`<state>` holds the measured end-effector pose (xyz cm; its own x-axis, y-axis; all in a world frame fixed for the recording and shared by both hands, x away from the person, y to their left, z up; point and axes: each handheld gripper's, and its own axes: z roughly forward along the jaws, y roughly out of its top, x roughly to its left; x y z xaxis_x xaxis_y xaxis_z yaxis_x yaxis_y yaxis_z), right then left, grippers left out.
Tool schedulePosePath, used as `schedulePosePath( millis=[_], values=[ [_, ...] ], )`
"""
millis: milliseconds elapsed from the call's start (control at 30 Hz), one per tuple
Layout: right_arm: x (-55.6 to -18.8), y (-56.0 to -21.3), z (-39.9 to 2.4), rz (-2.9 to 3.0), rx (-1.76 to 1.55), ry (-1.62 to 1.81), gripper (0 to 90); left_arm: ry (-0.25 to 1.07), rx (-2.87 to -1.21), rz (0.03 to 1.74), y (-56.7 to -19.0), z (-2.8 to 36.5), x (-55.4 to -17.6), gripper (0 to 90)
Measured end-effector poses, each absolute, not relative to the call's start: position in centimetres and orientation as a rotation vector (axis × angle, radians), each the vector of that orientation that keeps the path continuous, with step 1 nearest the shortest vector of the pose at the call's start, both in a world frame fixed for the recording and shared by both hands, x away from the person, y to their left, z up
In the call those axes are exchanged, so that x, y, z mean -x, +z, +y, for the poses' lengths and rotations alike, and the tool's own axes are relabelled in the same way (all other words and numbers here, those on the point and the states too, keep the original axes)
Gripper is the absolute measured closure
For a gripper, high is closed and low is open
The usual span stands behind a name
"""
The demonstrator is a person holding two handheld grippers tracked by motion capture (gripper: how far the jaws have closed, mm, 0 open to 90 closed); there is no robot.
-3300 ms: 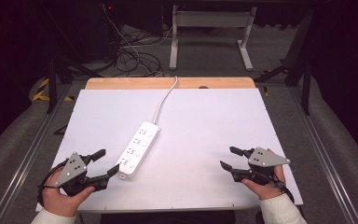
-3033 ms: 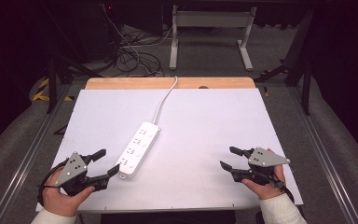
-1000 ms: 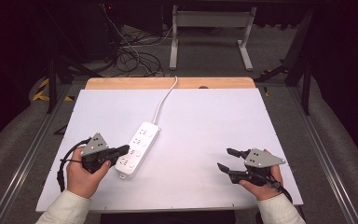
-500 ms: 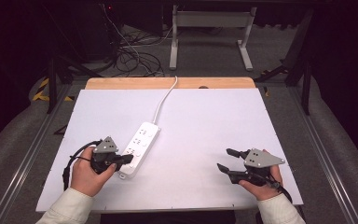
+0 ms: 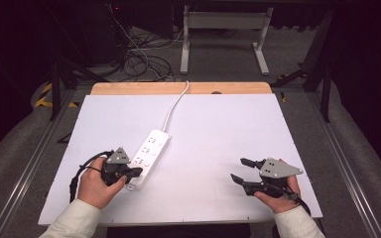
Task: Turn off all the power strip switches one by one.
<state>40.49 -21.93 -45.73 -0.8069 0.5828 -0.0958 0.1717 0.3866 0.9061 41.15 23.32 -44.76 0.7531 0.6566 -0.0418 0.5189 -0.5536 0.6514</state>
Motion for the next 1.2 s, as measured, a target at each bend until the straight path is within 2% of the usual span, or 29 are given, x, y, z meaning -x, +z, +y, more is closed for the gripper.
schedulePosePath(
  millis=[800, 1200],
  values=[
    [-40.45, -45.71, -21.95, 2.252, -0.648, 1.398, 38.5, 0.242, -2.270, 0.866, -45.75, 23.58, -41.50, 90.0],
    [-40.43, -45.72, -21.88, 2.253, -0.639, 1.394, 38.5, 0.292, -2.286, 0.862, -45.71, 23.34, -41.25, 90.0]
  ],
)
